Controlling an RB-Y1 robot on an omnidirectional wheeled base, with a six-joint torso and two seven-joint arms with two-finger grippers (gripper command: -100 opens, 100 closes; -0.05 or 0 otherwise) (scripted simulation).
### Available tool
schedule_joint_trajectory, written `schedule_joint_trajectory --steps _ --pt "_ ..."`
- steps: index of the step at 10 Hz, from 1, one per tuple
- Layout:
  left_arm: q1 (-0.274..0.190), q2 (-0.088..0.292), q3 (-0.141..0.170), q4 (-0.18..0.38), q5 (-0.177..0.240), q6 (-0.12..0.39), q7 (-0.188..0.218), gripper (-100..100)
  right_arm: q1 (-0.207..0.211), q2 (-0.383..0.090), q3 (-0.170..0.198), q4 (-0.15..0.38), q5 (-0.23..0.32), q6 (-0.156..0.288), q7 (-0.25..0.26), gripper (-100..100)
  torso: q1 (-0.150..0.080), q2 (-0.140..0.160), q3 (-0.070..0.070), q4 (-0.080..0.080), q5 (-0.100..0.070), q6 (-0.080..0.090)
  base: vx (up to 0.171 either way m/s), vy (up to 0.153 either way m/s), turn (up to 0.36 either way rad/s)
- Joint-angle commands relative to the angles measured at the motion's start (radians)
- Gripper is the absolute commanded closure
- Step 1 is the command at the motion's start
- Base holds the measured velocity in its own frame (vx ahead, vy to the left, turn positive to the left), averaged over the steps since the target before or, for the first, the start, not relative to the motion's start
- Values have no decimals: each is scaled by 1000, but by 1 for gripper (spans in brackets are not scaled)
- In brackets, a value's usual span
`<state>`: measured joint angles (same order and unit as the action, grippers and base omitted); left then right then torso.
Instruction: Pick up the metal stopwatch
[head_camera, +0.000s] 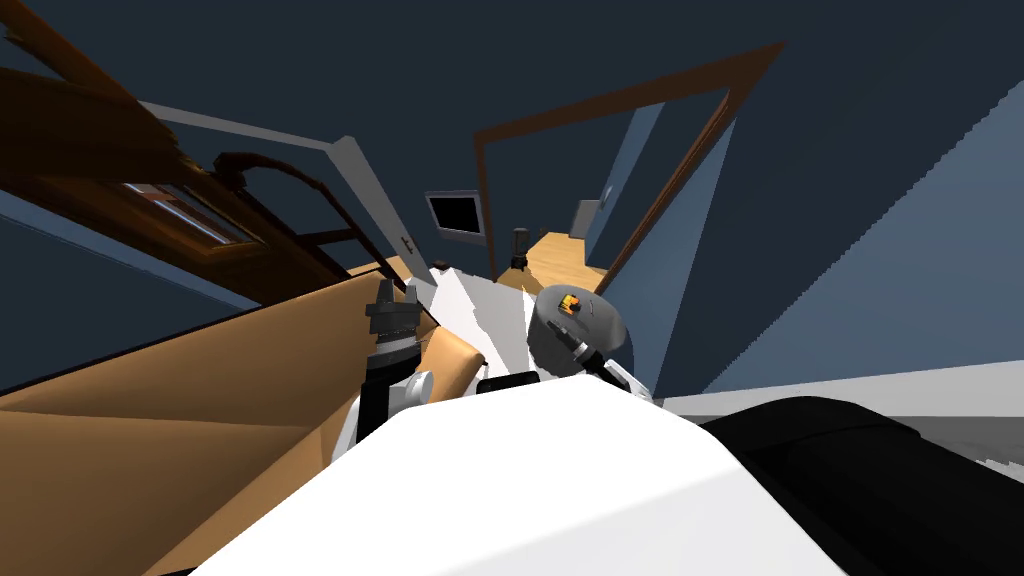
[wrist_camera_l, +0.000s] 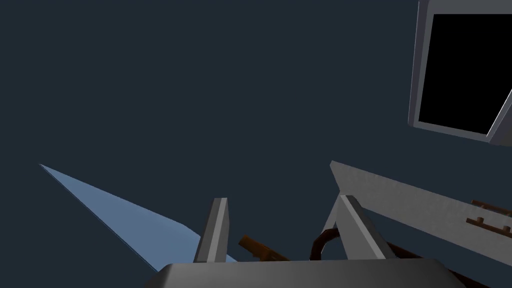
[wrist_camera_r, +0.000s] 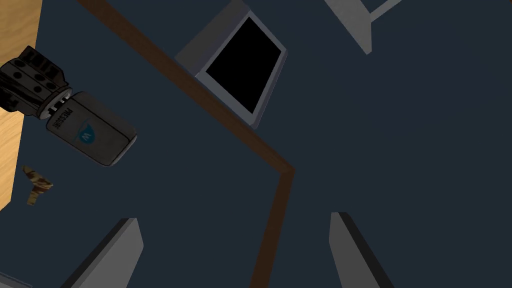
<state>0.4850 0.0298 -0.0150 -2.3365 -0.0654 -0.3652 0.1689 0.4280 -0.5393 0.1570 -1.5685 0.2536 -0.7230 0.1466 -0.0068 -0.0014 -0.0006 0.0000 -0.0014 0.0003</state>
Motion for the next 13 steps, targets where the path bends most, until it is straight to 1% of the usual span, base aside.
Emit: schedule_joint_trajectory --steps 1,2,3,4,5,6,7,8,9,10,11,12,13 --pt "0 0 0 0 0 0 0 0 -5 -19 9 50 7 -9 7 -100 0 0 0 0 0 0 -9 -44 170" --pt "0 0 0 0 0 0 0 0 -5 -19 9 64 7 -9 7 -100 0 0 0 0 0 1 -2 -21 -46" --pt "0 0 0 0 0 0 0 0 -8 -59 28 88 22 -20 19 -100 1 0 0 0 0 1 -13 -26 355" --pt "0 0 0 0 0 0 0 0 -8 -59 28 120 22 -20 19 -100 1 0 0 0 0 0 -15 -38 204" --pt "0 0 0 0 0 0 0 0 -8 -59 28 129 22 -20 19 -100 1 0 0 0 0 1 -8 -21 -32" --pt "0 0 0 0 0 0 0 0 -10 -99 47 173 37 -32 32 -100 1 0 0 0 0 2 -25 -26 302" --pt "0 0 0 0 0 0 0 0 -10 -99 47 189 37 -32 32 -100 1 0 0 0 0 0 -26 -39 200" --pt "0 0 0 0 0 0 0 0 -10 -139 66 224 53 -44 44 -100 1 1 0 0 0 1 -40 -47 352" --pt "0 0 0 0 0 0 0 0 -10 -139 66 249 53 -44 44 -100 0 1 1 0 0 0 -30 -46 177" --pt "0 0 0 0 0 0 0 0 -10 -139 66 257 53 -44 44 -100 0 1 1 0 0 2 -9 -22 -30" --pt "0 0 0 0 0 0 0 0 -11 -178 86 287 67 -55 56 -100 1 0 0 0 0 2 -28 -29 258" --pt "0 0 0 0 0 0 0 0 -11 -178 86 318 67 -55 56 -100 1 0 0 0 0 1 -30 -42 200" --pt "0 0 0 0 0 0 0 0 -11 -217 104 349 81 -65 68 -100 0 1 0 0 0 1 -38 -54 307"
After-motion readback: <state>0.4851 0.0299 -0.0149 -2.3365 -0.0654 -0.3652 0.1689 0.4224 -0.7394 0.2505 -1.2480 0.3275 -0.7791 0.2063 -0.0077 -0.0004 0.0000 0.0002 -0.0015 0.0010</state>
